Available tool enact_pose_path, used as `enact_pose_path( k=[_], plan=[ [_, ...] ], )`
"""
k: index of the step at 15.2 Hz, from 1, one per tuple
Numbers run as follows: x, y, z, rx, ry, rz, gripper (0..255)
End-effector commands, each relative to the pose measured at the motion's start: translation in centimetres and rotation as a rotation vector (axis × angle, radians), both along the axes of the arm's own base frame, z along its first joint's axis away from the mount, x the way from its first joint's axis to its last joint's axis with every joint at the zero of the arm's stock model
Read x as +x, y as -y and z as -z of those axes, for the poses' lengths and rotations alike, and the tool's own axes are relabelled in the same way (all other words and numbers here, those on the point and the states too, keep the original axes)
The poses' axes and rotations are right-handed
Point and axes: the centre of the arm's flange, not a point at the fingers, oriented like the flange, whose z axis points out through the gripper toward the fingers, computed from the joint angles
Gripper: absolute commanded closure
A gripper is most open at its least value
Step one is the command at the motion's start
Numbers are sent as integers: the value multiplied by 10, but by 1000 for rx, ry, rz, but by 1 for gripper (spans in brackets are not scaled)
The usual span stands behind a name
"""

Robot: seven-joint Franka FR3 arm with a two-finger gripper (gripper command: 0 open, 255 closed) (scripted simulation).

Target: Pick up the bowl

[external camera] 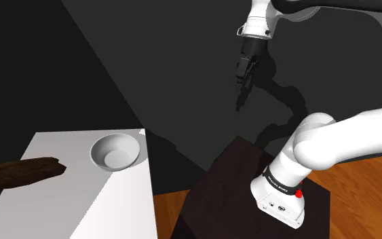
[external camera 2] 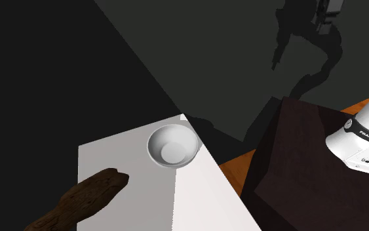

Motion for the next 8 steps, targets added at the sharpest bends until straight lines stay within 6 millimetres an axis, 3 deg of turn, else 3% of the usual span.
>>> enact_pose_path(
  k=[1,8],
  plan=[
    [0,0,0,0,0,0,0],
    [51,-43,61,-6,23,1,0]
  ],
)
